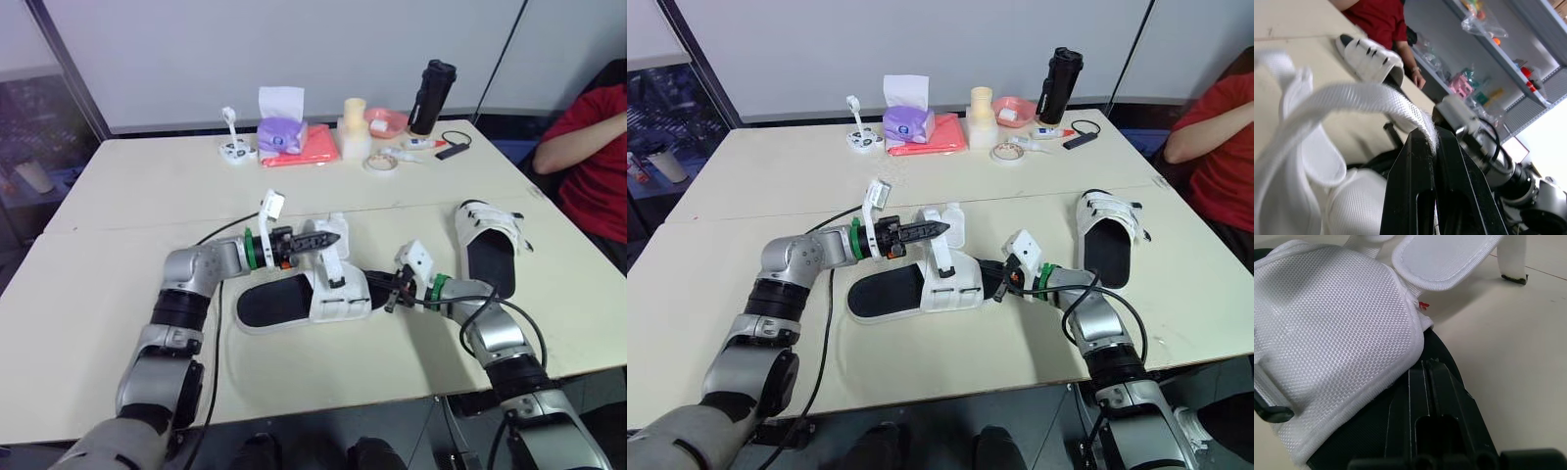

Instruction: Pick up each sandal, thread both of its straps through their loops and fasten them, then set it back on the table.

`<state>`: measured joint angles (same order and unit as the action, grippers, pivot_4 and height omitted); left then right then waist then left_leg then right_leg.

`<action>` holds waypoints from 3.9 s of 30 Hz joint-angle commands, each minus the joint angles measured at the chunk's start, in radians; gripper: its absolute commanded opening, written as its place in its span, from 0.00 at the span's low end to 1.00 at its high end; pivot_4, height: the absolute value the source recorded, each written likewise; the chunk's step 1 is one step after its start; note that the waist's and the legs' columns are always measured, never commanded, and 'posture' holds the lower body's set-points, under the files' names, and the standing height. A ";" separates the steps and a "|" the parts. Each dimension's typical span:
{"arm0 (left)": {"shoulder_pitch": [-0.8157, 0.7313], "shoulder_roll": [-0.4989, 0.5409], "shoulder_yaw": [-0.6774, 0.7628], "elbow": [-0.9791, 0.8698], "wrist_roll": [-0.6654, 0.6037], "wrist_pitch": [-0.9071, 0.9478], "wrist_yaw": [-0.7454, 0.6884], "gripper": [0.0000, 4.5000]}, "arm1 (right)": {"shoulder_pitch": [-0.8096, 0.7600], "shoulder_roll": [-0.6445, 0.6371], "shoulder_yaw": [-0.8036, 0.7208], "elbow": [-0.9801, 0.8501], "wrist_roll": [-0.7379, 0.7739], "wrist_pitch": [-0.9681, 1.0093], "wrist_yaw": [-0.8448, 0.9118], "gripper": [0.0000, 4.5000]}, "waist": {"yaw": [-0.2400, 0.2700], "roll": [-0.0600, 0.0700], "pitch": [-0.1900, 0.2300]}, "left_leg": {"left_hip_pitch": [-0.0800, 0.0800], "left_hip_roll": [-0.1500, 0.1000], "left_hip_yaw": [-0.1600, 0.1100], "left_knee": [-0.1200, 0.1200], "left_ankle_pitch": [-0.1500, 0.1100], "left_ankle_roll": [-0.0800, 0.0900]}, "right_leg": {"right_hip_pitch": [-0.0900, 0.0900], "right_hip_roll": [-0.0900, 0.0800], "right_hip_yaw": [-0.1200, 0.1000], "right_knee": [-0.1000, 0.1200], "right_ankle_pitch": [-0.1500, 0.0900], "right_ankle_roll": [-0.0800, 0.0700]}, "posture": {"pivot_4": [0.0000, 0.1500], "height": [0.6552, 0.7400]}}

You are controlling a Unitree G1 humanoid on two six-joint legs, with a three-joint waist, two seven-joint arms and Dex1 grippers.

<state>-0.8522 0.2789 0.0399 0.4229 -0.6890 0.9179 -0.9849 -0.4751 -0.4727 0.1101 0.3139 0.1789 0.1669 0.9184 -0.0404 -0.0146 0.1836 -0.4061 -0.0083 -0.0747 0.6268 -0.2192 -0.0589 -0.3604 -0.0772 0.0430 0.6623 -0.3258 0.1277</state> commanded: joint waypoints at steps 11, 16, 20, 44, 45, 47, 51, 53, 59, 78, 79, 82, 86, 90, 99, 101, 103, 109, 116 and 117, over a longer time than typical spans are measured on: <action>0.031 0.017 -0.039 -0.025 0.042 -0.009 -0.061 0.02 | 0.029 0.008 0.037 0.048 -0.039 0.033 -0.004 0.00 | -0.002 0.000 0.000 | 0.000 0.000 0.000 0.000 0.000 0.000 | 0.000 0.000 0.000 0.000 0.000 0.000 | 1.00 1.00; 0.037 0.023 -0.053 -0.026 0.060 -0.014 -0.081 0.02 | 0.030 0.008 0.037 0.046 -0.038 0.035 -0.005 0.00 | -0.002 0.000 0.000 | 0.000 0.000 0.000 0.000 0.000 0.000 | 0.000 0.000 0.000 -0.001 0.000 0.000 | 1.00 1.00; 0.040 0.029 -0.061 -0.034 0.064 -0.015 -0.096 0.02 | 0.031 0.011 0.037 0.046 -0.037 0.034 -0.007 0.00 | -0.002 0.000 0.000 | 0.000 0.000 0.000 0.000 0.000 0.000 | 0.000 0.000 0.000 -0.001 0.000 0.000 | 1.00 1.00; 0.028 0.102 -0.252 -0.121 0.211 -0.164 -0.288 0.02 | 0.030 0.020 0.033 0.055 -0.038 0.029 -0.016 0.00 | -0.004 0.000 0.000 | 0.000 0.000 0.000 -0.001 0.000 0.000 | 0.000 0.000 0.000 -0.001 0.000 0.000 | 1.00 1.00; 0.035 0.103 -0.258 -0.131 0.212 -0.162 -0.292 0.02 | 0.031 0.020 0.033 0.052 -0.038 0.030 -0.017 0.00 | -0.004 0.000 0.000 | 0.000 0.000 0.000 -0.001 0.000 0.000 | 0.000 0.000 0.000 -0.001 0.000 0.000 | 1.00 1.00; 0.050 0.105 -0.273 -0.143 0.219 -0.165 -0.296 0.02 | 0.035 0.020 0.033 0.049 -0.037 0.031 -0.018 0.00 | -0.005 0.000 0.000 | 0.000 0.000 0.000 -0.001 0.000 0.000 | 0.000 0.000 0.000 -0.001 0.000 0.000 | 1.00 1.00; 0.073 0.115 -0.285 -0.162 0.226 -0.165 -0.306 0.02 | 0.038 0.020 0.032 0.048 -0.037 0.032 -0.021 0.00 | -0.004 0.000 0.000 | 0.000 0.000 0.000 -0.002 0.000 0.000 | 0.000 0.000 0.000 -0.001 0.000 0.000 | 1.00 1.00; 0.076 0.120 -0.285 -0.167 0.224 -0.163 -0.307 0.02 | 0.038 0.020 0.033 0.048 -0.037 0.032 -0.021 0.00 | -0.004 0.000 0.000 | 0.000 0.000 0.000 -0.002 0.000 0.000 | 0.000 0.000 0.000 -0.001 0.000 0.000 | 1.00 1.00; 0.077 0.116 -0.242 -0.172 0.206 -0.166 -0.271 0.42 | 0.034 0.023 0.036 0.053 -0.038 0.030 -0.018 0.00 | -0.004 0.000 0.000 | 0.000 0.000 0.000 -0.002 0.000 0.000 | 0.000 0.000 0.000 -0.002 0.000 0.000 | 1.00 1.00; 0.430 0.292 -0.148 -0.744 0.054 0.022 -0.051 0.99 | 0.021 0.036 0.050 0.082 -0.046 0.015 0.002 0.00 | -0.003 -0.001 0.000 | 0.005 0.002 -0.003 -0.006 0.000 0.000 | 0.004 0.000 0.001 -0.007 0.001 -0.002 | 1.00 1.00; 0.435 0.290 -0.178 -0.725 0.093 -0.019 -0.044 0.99 | 0.015 0.038 0.051 0.089 -0.048 0.013 0.004 0.00 | -0.003 -0.001 0.000 | 0.006 0.002 -0.003 -0.006 0.000 0.000 | 0.006 0.000 0.001 -0.008 0.001 -0.002 | 1.00 1.00; 0.437 0.273 -0.219 -0.687 0.130 -0.079 -0.038 0.99 | 0.001 0.042 0.052 0.106 -0.053 0.008 0.009 0.00 | -0.005 -0.002 -0.001 | 0.010 0.002 -0.001 -0.011 0.000 0.000 | 0.007 -0.001 0.002 -0.012 0.001 -0.003 | 1.00 1.00; 0.434 0.254 -0.251 -0.665 0.149 -0.109 -0.029 0.99 | -0.007 0.043 0.050 0.119 -0.056 0.000 0.014 0.00 | -0.005 -0.002 -0.001 | 0.011 0.002 0.000 -0.014 0.000 0.000 | 0.007 0.000 0.003 -0.012 0.001 -0.003 | 1.00 1.00; 0.435 0.248 -0.260 -0.654 0.144 -0.100 -0.026 0.99 | -0.001 0.038 0.047 0.104 -0.055 0.004 0.015 0.00 | -0.004 -0.002 -0.001 | 0.011 0.002 0.001 -0.014 0.000 0.000 | 0.008 0.000 0.003 -0.012 0.001 -0.003 | 1.00 1.00; 0.440 0.252 -0.279 -0.654 0.116 -0.070 -0.052 0.99 | 0.006 0.034 0.042 0.099 -0.054 0.007 0.007 0.00 | -0.003 -0.002 -0.001 | 0.012 0.002 0.001 -0.014 0.000 0.000 | 0.008 -0.001 0.003 -0.013 0.001 -0.003 | 1.00 1.00; 0.435 0.254 -0.286 -0.652 0.108 -0.061 -0.070 0.99 | 0.005 0.034 0.042 0.099 -0.054 0.007 0.006 0.00 | -0.003 -0.002 -0.001 | 0.012 0.002 0.001 -0.014 0.000 0.000 | 0.008 0.000 0.003 -0.013 0.001 -0.003 | 1.00 1.00; 0.429 0.253 -0.290 -0.648 0.106 -0.056 -0.080 0.99 | 0.005 0.034 0.042 0.100 -0.054 0.007 0.005 0.00 | -0.003 -0.002 -0.001 | 0.012 0.002 0.001 -0.014 0.000 0.000 | 0.008 0.000 0.003 -0.013 0.001 -0.003 | 1.00 1.00; 0.390 0.226 -0.316 -0.594 0.136 -0.079 -0.090 0.99 | 0.004 0.036 0.042 0.104 -0.054 0.006 0.003 0.00 | -0.003 -0.003 -0.001 | 0.012 0.002 0.001 -0.014 0.000 0.000 | 0.008 -0.001 0.003 -0.013 0.001 -0.003 | 1.00 1.00; 0.349 0.193 -0.351 -0.512 0.172 -0.114 -0.094 0.99 | 0.004 0.040 0.043 0.105 -0.054 0.007 -0.001 0.00 | -0.002 -0.003 -0.001 | 0.012 0.002 0.001 -0.014 0.000 0.000 | 0.008 -0.001 0.003 -0.013 0.001 -0.003 | 1.00 1.00; 0.345 0.188 -0.354 -0.499 0.180 -0.119 -0.093 0.99 | 0.004 0.040 0.042 0.105 -0.054 0.007 -0.002 0.00 | -0.002 -0.003 -0.001 | 0.012 0.002 0.001 -0.014 0.000 0.000 | 0.008 -0.001 0.003 -0.013 0.001 -0.003 | 1.00 1.00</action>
<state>-0.4887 0.4713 -0.3054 -0.0969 -0.5325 0.8194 -1.0878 -0.5040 -0.4417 0.1119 0.3736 0.1691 0.1417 0.9258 -0.0423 -0.0173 0.1824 -0.3942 -0.0062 -0.0740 0.6129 -0.2192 -0.0593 -0.3518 -0.0777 0.0459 0.6493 -0.3245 0.1251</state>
